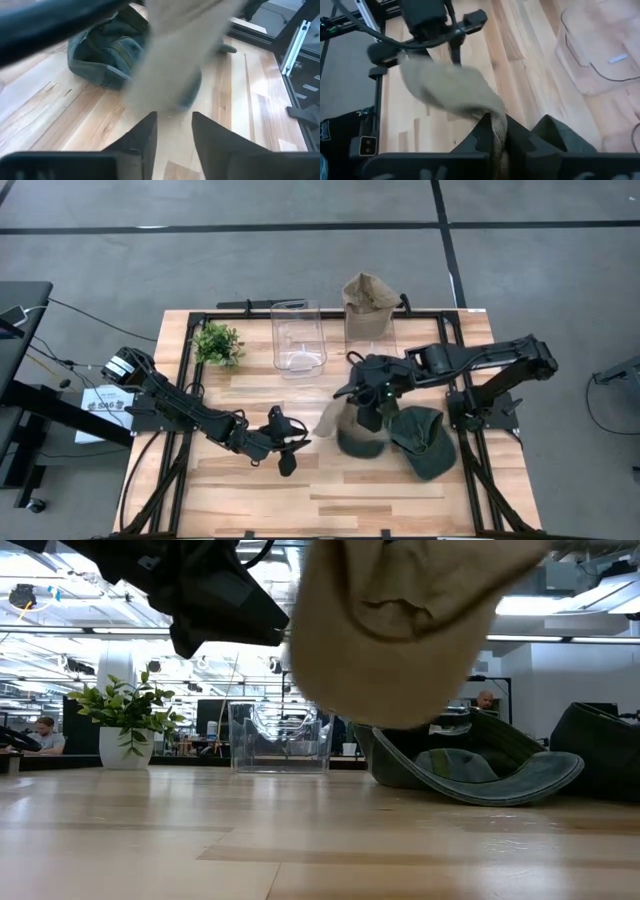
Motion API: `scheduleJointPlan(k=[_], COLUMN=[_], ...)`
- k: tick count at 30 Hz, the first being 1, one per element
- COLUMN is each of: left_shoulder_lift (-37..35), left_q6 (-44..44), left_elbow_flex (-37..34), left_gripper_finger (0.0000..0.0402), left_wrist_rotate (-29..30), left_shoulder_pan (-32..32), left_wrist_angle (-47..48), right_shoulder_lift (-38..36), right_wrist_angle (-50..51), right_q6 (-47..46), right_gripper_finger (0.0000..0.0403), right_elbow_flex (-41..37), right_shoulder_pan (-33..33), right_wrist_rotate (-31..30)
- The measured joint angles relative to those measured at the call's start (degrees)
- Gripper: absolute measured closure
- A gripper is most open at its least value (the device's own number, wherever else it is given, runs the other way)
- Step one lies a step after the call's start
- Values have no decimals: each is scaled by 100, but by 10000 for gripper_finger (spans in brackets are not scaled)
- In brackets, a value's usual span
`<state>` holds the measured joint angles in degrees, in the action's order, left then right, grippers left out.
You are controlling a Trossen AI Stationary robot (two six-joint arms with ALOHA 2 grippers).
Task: Pick & Place hat
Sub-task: Put the brown cap into the right transparent bin
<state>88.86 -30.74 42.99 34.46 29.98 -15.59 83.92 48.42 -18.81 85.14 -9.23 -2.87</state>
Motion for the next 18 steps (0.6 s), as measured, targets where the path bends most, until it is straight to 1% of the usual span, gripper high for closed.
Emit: scheduleJointPlan(k=[3, 6, 10, 14, 18], left_shoulder_lift=[0, 0, 0, 0, 0], left_q6=[-2, -60, -149, -173, -173], left_elbow_flex=[0, 0, 0, 1, 2], left_gripper_finger=[262, 253, 250, 250, 250], left_wrist_rotate=[2, 0, 1, 0, 0], left_shoulder_pan=[-2, -1, -2, -2, -1], left_wrist_angle=[2, 0, -47, -211, -255], right_shoulder_lift=[-3, -3, -4, -4, -4], right_wrist_angle=[256, 606, 1182, 1588, 1835], right_q6=[81, 137, 349, 671, 1085], right_gripper_finger=[394, 394, 394, 394, 394], right_elbow_flex=[237, 501, 920, 1294, 1584], right_shoulder_pan=[-24, -24, 65, 287, 632], right_wrist_rotate=[-2, -25, -279, -592, -659])
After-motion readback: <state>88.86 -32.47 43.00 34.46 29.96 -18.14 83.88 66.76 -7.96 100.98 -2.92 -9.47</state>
